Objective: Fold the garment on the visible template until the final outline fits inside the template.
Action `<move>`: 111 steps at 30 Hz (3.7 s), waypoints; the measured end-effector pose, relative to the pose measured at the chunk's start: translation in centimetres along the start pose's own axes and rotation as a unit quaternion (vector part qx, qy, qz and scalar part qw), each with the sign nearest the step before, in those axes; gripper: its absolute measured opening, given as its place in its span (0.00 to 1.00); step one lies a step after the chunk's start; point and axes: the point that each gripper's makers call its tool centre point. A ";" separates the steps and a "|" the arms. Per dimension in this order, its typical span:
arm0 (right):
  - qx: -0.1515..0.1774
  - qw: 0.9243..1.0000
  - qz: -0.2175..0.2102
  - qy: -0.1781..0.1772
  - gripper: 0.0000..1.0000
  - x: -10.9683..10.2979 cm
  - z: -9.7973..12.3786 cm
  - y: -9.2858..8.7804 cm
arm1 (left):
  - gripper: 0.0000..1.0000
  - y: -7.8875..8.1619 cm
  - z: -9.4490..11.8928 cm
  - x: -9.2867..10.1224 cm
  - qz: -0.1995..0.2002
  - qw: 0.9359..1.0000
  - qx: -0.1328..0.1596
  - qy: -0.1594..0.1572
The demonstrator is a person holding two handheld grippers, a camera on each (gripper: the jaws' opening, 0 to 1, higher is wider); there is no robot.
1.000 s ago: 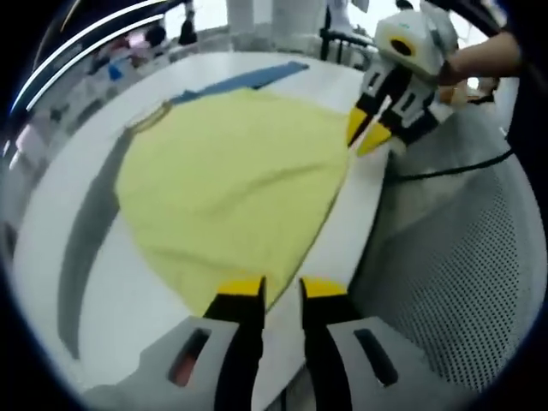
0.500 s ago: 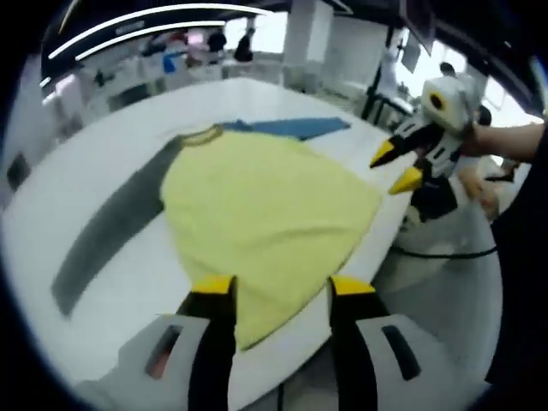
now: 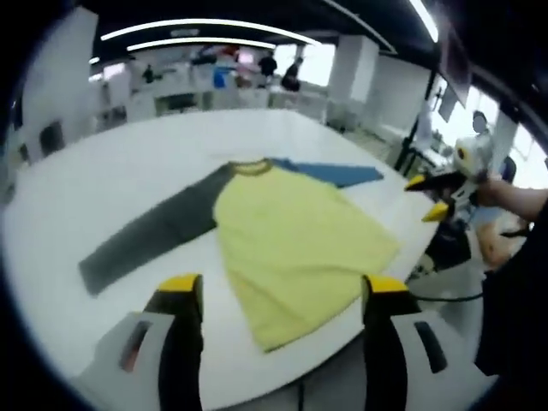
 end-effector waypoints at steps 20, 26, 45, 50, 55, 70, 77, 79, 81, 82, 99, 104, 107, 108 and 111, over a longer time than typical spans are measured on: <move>0.012 0.996 -0.070 -0.049 0.81 2.8 6.1 -1.5 | 0.95 0.8 4.3 0.1 0.037 0.999 0.022 0.029; 0.024 0.994 -0.094 -0.054 0.87 3.0 7.2 -1.6 | 0.96 1.1 5.0 -0.3 0.054 0.998 0.033 0.030; 0.022 0.984 -0.154 -0.090 1.00 5.3 11.0 -4.0 | 0.97 -0.4 5.8 -1.6 0.066 0.997 0.014 0.027; 0.024 0.980 -0.167 -0.105 1.00 6.0 11.5 -4.8 | 0.97 0.0 5.1 -1.3 0.057 0.998 0.004 0.019; 0.017 0.981 -0.165 -0.102 1.00 6.0 10.9 -5.0 | 0.98 0.6 4.5 -1.3 0.053 0.998 0.009 0.014; 0.002 0.981 -0.172 -0.094 0.99 8.2 8.9 -5.2 | 0.97 0.7 2.2 -1.7 0.057 0.998 -0.007 0.009; -0.002 0.979 -0.178 -0.103 0.91 10.8 8.3 -5.7 | 0.97 1.3 0.6 -1.9 0.054 0.998 -0.016 0.001; -0.005 0.978 -0.179 -0.104 0.90 11.5 8.0 -5.8 | 0.97 1.5 0.2 -2.1 0.055 0.998 -0.018 0.002; -0.007 0.978 -0.179 -0.105 0.90 12.3 7.8 -6.0 | 0.97 1.5 -0.3 -2.2 0.057 0.998 -0.021 0.001; -0.008 0.978 -0.179 -0.106 0.89 12.6 7.7 -6.0 | 0.97 1.5 -0.5 -2.3 0.057 0.998 -0.022 0.001; -0.004 0.969 -0.194 -0.154 0.56 22.1 6.0 -8.5 | 0.96 1.3 -4.1 -3.1 0.062 0.997 -0.048 0.001; -0.007 0.961 -0.217 -0.171 0.45 24.7 5.5 -10.1 | 0.96 2.0 -4.9 -3.4 0.056 0.997 -0.050 -0.001; -0.010 0.957 -0.226 -0.182 0.42 26.0 5.3 -10.7 | 0.96 2.2 -5.1 -3.6 0.057 0.997 -0.049 0.000; -0.009 0.955 -0.230 -0.188 0.41 26.5 5.3 -10.8 | 0.96 2.2 -5.1 -3.6 0.057 0.997 -0.050 0.000; -0.013 0.953 -0.227 -0.200 0.36 27.9 5.0 -11.1 | 0.96 1.9 -5.3 -3.7 0.057 0.997 -0.058 0.003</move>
Point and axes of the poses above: the point that each gripper's makers call its tool centre point, and the gripper's own axes: z roughly backward along the fingers, x roughly to its right, y roughly out of its top, and after that the axes turned 6 degrees about x, right-handed
